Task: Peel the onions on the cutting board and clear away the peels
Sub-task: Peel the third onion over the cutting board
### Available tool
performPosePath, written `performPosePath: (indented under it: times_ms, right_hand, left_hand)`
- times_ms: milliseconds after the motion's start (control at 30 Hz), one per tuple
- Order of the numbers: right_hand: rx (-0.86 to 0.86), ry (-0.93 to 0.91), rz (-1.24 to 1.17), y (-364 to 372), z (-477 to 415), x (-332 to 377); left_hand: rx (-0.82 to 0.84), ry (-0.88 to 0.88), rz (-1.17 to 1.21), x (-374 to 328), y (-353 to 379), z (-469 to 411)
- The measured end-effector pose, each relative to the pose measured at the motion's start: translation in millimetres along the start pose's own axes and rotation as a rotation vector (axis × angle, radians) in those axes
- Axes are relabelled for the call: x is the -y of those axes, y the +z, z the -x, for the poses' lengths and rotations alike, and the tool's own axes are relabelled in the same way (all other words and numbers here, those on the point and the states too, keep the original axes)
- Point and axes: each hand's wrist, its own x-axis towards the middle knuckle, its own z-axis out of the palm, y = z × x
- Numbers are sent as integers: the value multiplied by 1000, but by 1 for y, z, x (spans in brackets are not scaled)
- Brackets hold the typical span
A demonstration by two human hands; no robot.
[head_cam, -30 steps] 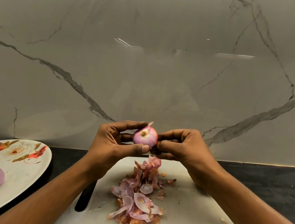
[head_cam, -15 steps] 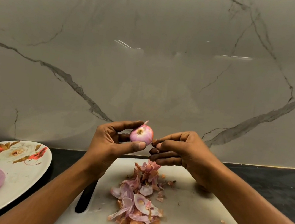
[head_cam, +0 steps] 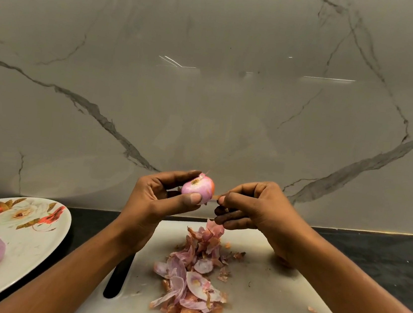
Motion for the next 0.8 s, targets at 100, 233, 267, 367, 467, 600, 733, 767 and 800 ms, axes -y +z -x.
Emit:
performPosePath:
  times_ms: [100, 233, 267, 367, 467, 600, 733, 767, 800]
  right_hand:
    - [-26, -1, 9, -1, -1, -1]
    - [-59, -4, 46, -2, -3, -3]
    - [-72, -7, 60, -2, -4, -4]
    - [-106, -21, 99, -4, -6, -6]
    - [-132, -69, 174, -4, -6, -8]
    - [-114, -126, 223, -2, -6, -9]
    - [-58, -149, 253, 2, -5, -9]
    - [-48, -160, 254, 2, -4, -8]
    - [-40, -175, 260, 3, -4, -8]
  left_hand:
    - [8, -41, 92, 0, 1, 0]
    - [33, -84, 142, -2, 1, 0]
    - [34, -93, 147, -3, 1, 0]
    - [34, -113, 150, -4, 1, 1]
    - [9, -144, 134, -5, 3, 1]
    - [-24, -177, 106, -4, 5, -1]
    - [-32, -176, 60, -1, 5, -2]
    - [-28, -169, 34, 0, 5, -2]
    - [-20, -163, 9, 1, 5, -2]
